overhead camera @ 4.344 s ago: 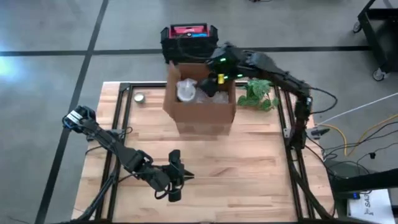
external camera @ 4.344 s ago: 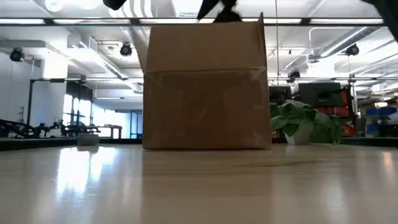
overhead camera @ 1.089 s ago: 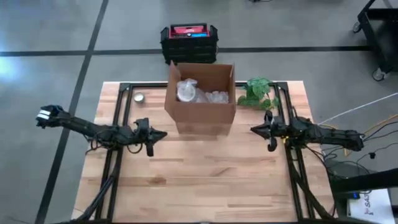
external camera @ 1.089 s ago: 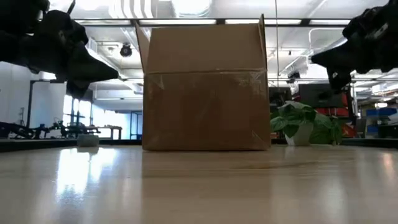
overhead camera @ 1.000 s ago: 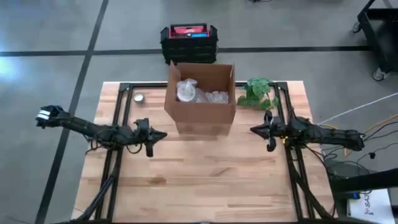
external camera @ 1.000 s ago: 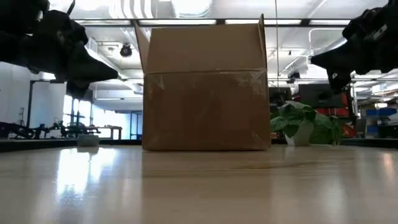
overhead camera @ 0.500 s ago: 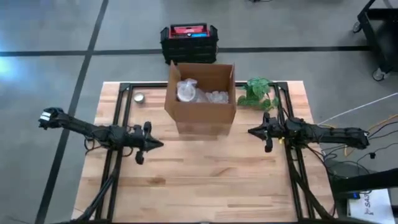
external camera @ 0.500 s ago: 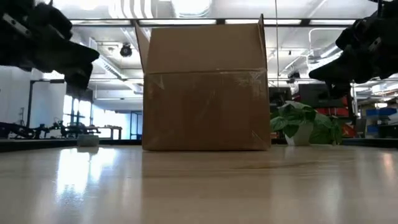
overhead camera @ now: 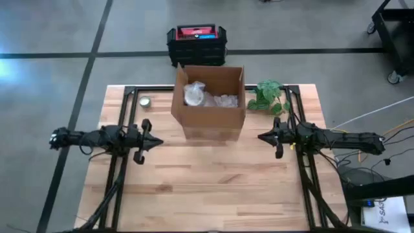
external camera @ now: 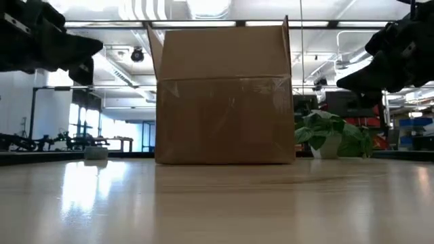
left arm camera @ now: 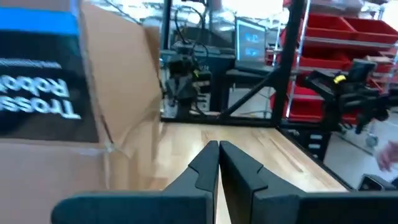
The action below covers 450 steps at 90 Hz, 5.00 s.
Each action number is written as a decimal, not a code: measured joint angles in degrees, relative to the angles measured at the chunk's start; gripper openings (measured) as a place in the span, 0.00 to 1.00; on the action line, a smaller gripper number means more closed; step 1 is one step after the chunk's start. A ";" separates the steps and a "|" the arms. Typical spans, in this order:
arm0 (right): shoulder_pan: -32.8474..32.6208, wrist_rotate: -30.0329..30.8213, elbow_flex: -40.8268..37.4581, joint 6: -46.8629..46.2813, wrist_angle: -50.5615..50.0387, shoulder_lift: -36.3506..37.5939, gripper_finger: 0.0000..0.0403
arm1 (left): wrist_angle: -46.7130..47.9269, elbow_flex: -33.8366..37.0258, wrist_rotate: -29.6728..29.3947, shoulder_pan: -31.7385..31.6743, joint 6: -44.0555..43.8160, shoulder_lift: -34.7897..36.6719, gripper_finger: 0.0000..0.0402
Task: Wrap mug
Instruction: Return to Home Position
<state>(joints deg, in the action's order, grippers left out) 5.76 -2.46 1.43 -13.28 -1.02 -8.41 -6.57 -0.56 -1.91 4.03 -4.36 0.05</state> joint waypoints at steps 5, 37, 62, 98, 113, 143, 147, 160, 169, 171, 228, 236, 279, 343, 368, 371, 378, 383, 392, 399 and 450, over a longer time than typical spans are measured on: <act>0.02 -0.03 0.00 0.01 -0.01 0.03 0.00 | 0.42 0.00 -1.12 -1.00 0.81 -0.08 0.00; 0.02 -0.04 0.00 0.01 0.03 0.05 0.00 | 4.31 0.02 -5.95 -7.93 -1.27 -1.37 0.00; 0.02 -0.04 0.00 0.01 0.03 0.01 0.00 | 4.31 0.02 -6.01 -7.90 -1.99 -4.51 0.00; 0.01 -0.02 0.00 0.00 0.03 0.01 0.00 | 4.31 0.04 -6.05 -7.89 -2.14 -7.96 0.00; 0.02 -0.02 0.00 0.01 0.03 0.01 0.00 | 4.30 0.04 -6.07 -7.89 -2.14 -9.26 0.00; 0.02 -0.04 0.00 -0.02 0.03 0.01 0.00 | 3.98 0.07 -6.12 -7.89 -2.14 -11.64 0.00; 0.02 -0.03 0.00 0.00 0.03 0.01 0.00 | 3.93 0.07 -6.12 -7.89 -2.14 -11.87 0.00; 0.02 -0.02 0.00 -0.02 0.03 0.01 0.00 | 3.70 0.07 -6.12 -7.89 -2.14 -12.65 0.00; 0.02 -0.03 0.00 -0.02 0.03 0.01 0.00 | 3.70 0.07 -6.12 -7.89 -2.14 -13.02 0.00; 0.02 -0.02 0.00 -0.02 0.03 0.01 0.00 | 3.64 0.07 -6.12 -7.88 -2.15 -13.12 0.00; 0.01 -0.03 0.00 -0.02 0.03 0.01 0.00 | 3.63 0.09 -6.12 -7.87 -2.14 -14.73 0.00; 0.01 -0.04 0.00 -0.02 0.03 0.01 0.00 | 3.04 0.09 -6.12 -7.87 -2.77 -14.74 0.00; 0.00 -0.03 0.00 -0.01 0.05 0.01 0.00 | -9.56 0.04 19.46 -7.79 7.11 -6.62 0.00; 0.01 -0.02 0.00 -0.02 0.03 0.03 0.00 | -1.54 0.04 5.13 -7.74 3.43 -0.20 0.00; 0.00 -0.02 0.00 -0.02 0.03 0.03 0.00 | 1.01 0.04 -6.71 -7.78 4.12 -0.06 0.00; 0.00 -0.03 -0.01 -0.02 0.03 0.03 0.00 | 1.31 0.05 -5.36 -7.78 4.85 -0.06 0.00; 0.02 -0.02 0.00 -0.02 0.03 0.03 0.00 | 1.13 0.05 -3.16 -7.74 5.07 -0.06 0.00; 0.00 -0.02 0.00 -0.02 0.03 0.03 0.00 | 1.88 0.07 -2.70 -7.74 5.33 -0.06 0.00; 0.02 -0.04 -0.02 -0.02 0.03 0.03 0.00 | 4.68 0.07 -3.13 -7.80 5.38 -0.06 0.00; 0.00 -0.02 -0.02 -0.01 0.03 0.03 0.00 | 4.55 0.07 -4.28 -7.83 5.86 -0.05 0.00; 0.00 -0.03 -0.02 -0.02 0.03 0.03 0.00 | 4.95 -0.14 -2.99 -7.80 6.67 -5.14 0.00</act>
<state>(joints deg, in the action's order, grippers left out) 5.76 -2.49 1.42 -13.30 -0.99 -8.38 -1.62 -0.70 -4.91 -3.77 2.31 -5.09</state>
